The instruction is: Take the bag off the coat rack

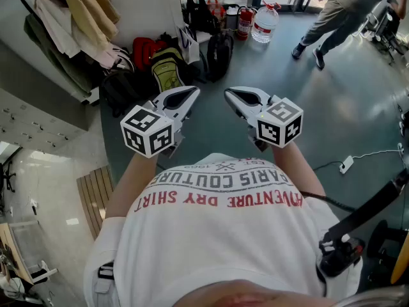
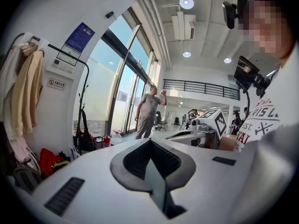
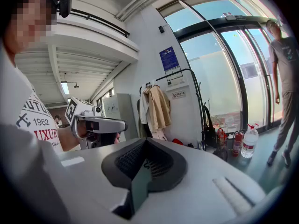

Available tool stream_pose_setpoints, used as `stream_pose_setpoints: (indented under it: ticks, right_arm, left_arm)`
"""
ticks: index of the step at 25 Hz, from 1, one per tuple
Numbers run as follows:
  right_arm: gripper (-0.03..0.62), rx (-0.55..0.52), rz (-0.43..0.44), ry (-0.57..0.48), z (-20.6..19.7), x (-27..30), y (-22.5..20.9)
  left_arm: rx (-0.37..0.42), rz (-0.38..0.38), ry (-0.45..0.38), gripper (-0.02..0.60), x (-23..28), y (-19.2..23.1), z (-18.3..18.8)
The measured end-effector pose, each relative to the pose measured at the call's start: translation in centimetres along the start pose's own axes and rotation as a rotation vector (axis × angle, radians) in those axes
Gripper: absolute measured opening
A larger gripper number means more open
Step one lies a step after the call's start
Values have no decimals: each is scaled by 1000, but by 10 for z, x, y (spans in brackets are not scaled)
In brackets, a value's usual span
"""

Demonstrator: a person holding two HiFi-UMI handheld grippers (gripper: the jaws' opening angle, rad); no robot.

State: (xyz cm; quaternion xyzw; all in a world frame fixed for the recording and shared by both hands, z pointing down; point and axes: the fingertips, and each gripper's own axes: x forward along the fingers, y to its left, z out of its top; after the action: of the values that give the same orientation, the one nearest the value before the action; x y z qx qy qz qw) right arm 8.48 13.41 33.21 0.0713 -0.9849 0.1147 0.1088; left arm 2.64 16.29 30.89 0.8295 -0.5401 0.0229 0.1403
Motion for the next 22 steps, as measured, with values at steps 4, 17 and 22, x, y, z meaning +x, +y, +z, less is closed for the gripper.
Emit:
stream_pose_setpoints:
  ticks: [4,17,22]
  right_arm:
    - [2,-2,8,-6,-4,-8,9]
    - [2,11,0,-18,-6,-30,12]
    - [2,17,-8,-29,-8,-37,12]
  left_arm:
    - [9,3,-4,3,-6,-13,-2]
    - [6,-10,11,3,-4,-35,-5]
    - [8,-18,2,3,-1,-42,-4]
